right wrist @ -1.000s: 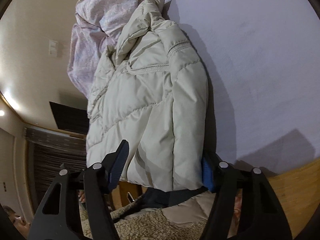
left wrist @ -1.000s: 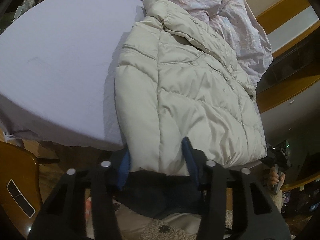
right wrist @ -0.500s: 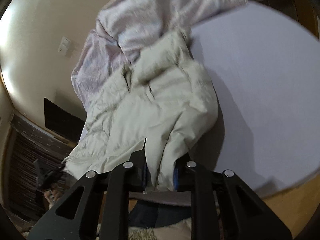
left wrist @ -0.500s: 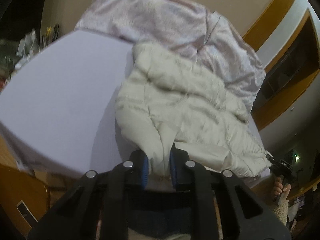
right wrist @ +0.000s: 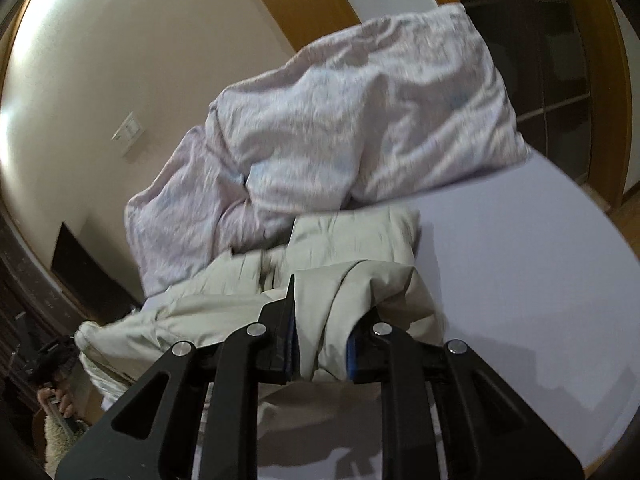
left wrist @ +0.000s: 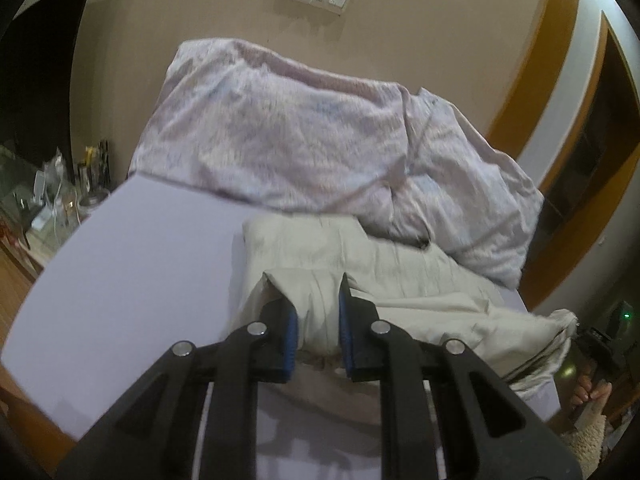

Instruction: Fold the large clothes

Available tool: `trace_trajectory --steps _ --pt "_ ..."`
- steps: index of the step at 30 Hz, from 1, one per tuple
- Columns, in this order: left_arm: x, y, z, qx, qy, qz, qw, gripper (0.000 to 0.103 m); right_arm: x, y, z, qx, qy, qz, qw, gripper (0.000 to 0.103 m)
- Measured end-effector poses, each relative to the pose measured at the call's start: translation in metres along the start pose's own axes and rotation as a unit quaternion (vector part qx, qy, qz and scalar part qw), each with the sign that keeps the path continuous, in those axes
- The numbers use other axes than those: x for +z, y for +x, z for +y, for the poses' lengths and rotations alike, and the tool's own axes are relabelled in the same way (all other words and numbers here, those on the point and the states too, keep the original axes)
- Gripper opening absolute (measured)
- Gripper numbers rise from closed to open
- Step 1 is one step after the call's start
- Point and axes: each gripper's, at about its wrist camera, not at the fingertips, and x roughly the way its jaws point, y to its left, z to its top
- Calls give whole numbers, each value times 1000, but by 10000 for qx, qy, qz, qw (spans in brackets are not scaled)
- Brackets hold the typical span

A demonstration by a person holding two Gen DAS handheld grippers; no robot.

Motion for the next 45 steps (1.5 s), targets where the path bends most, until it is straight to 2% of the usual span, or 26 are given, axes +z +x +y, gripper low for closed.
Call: trace_trajectory --steps 5,12,22,25,28,30,32,34,35,37,39,42,45 --pt "43 50 -11 337 127 -108 9993 17 30 41 14 -415 -236 -146 9988 18" --pt "75 127 -7 622 29 58 9980 17 59 117 13 -816 -246 -52 9963 19" --pt "85 218 4 959 -4 277 9950 17 72 199 -2 -1222 -106 184 9923 20" --pt "83 248 10 1139 -91 405 9926 18 73 225 -13 -1262 130 349 9913 27" --pt "81 271 13 1331 -108 489 9898 21 73 245 -31 -1209 541 561 9896 29" --pt "80 281 12 1418 -84 512 9885 22 75 247 -38 -1100 746 593 9894 31" --pt "80 287 11 1486 -29 543 9874 28 79 242 -48 -831 1073 576 9891 36" --pt "80 290 10 1540 14 544 9866 44 82 234 -59 -561 1448 544 9864 49" --pt "79 290 10 1585 8 507 9861 49 83 228 -62 -457 1606 497 9847 52" --pt "80 286 10 1664 -18 402 9852 68 85 217 -62 -463 1580 394 9856 62" --pt "81 274 11 1731 -46 248 9846 78 86 205 -54 -581 1331 273 9890 64" --pt "79 256 10 1613 -53 225 9866 79 81 195 -32 -406 885 370 9946 64" --pt "72 240 5 1430 -43 280 9893 79 65 200 8 28 297 799 9964 64"
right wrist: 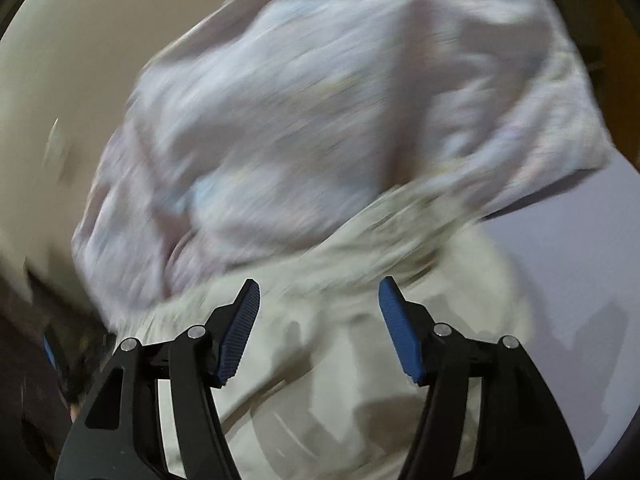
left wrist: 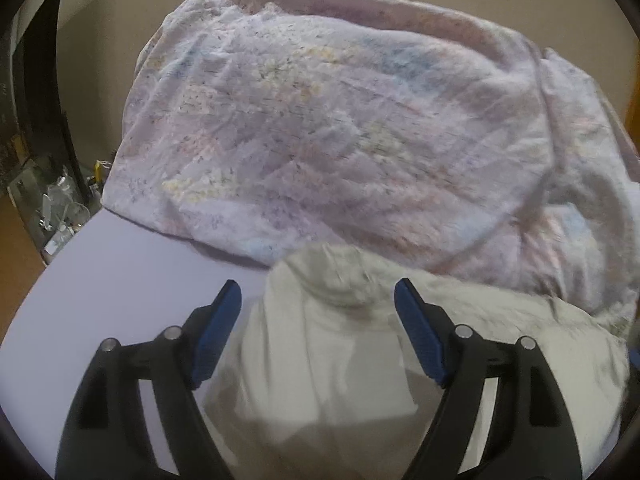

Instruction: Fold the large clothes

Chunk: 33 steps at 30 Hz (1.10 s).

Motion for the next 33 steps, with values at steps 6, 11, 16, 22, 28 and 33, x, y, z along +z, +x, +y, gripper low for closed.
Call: trace_trajectory --steps 6,11,16,22,28,33 --pt "-33 -34 -16 -432 326 101 9985 82 -39 24 68 -182 -1320 478 9899 59" --pt "-49 -28 -37 -346 663 154 9971 83 -45 62 62 -649 -1182 736 9881 49" --pt "-49 -10 -43 -229 658 141 9975 85 -39 89 58 -879 -1078 565 9887 46" --pt "-41 15 -54 34 677 93 9977 90 -34 112 59 -1133 -1141 359 9863 47" --pt "-36 27 -60 242 667 175 9973 92 -33 112 63 -1188 -1203 231 9853 47" --pt "-39 16 -52 195 727 191 9970 92 -35 74 48 -850 -964 105 9917 47"
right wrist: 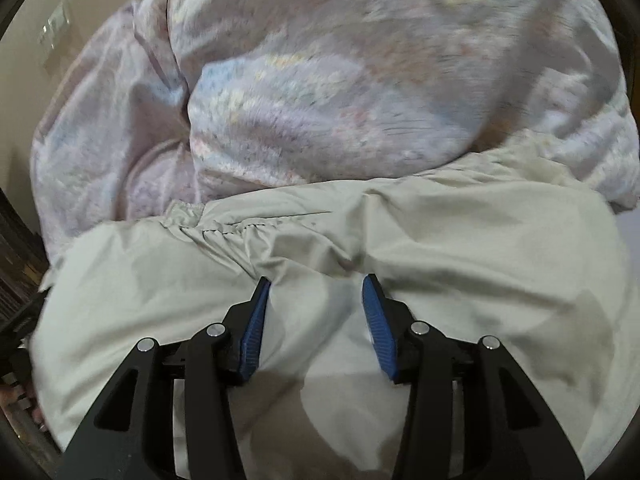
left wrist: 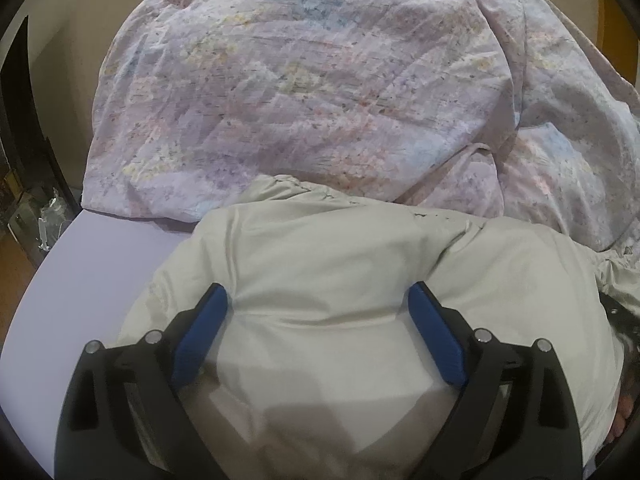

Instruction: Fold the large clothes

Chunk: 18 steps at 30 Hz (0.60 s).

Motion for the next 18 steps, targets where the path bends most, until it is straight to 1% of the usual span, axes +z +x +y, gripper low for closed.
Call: trace_trajectory --steps 3,4,5,7,9,11,16,18 --pt "2 -2 3 30 -7 6 10000 92 -4 -20 -11 52 95 -104 9999 48" --pt "3 -2 4 34 -21 -5 10000 92 -4 -28 -17 53 128 -157 9998 50" --pt "5 -2 6 66 -38 -23 10000 92 -4 -30 -19 -38 140 -204 9997 50" --pt "6 0 6 105 -26 -29 9999 92 -3 -31 -27 -373 174 -318 9986 50" --pt "5 5 6 164 30 -28 9999 92 -6 -30 -39 -501 314 -267 9979 50" --pt "4 9 5 220 108 -64 9997 93 -7 -23 -54 -541 379 -160 9977 50" --pt "3 16 4 293 184 -84 9994 96 -9 -6 -45 -930 -21 -128 9956 52" --pt "4 21 5 318 175 -69 9993 98 -9 -2 -44 -956 -27 -122 9953 52"
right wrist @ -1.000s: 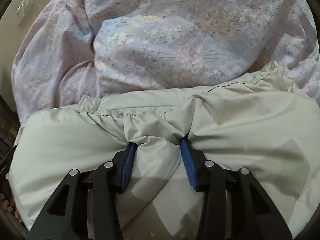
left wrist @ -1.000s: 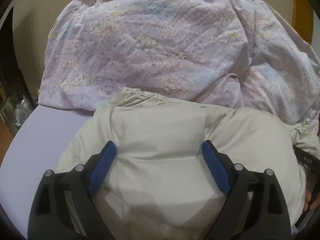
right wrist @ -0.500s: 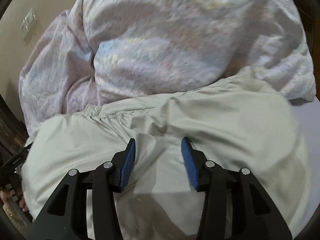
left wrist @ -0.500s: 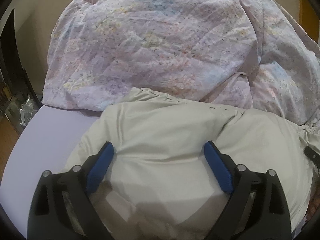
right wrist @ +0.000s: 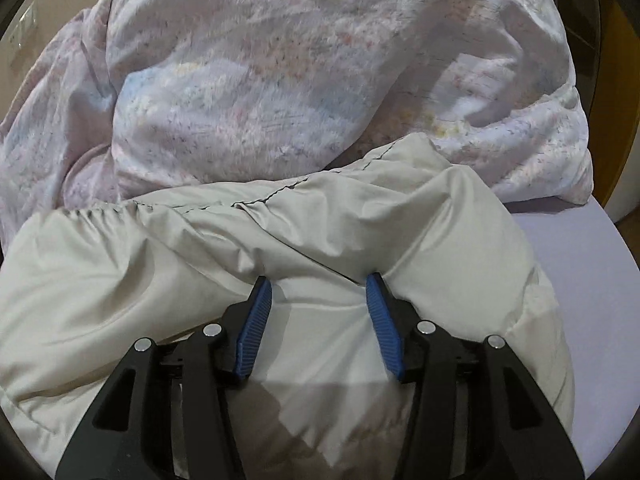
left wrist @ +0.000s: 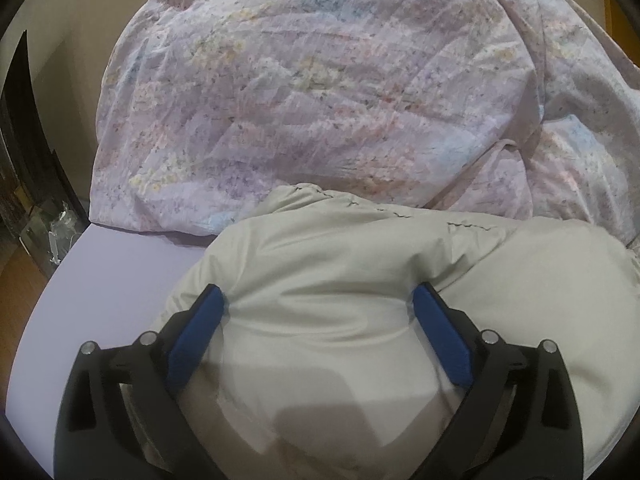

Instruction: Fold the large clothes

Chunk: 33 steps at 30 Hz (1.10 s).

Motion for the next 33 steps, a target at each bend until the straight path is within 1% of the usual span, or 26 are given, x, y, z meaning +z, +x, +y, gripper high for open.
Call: trace_trajectory --steps 6,14,19,26,30,33 --pt "-1 13 -1 18 -72 51 10000 101 -1 10 3 -34 -17 -48 10000 54" --pt "-9 22 -2 26 -149 -14 9999 101 3 30 13 -2 -26 -57 10000 55" --pt "-13 27 -2 39 -159 -40 9999 101 7 39 18 28 -25 13 10000 55" --pt "-14 32 -1 101 -102 17 9999 101 15 58 31 -3 -100 117 9999 56" --pt "-14 33 -3 147 -55 61 9999 101 15 58 32 -8 -121 146 9998 56" --pt "-14 34 -4 169 -33 88 9998 101 11 51 25 -15 -113 154 9998 56"
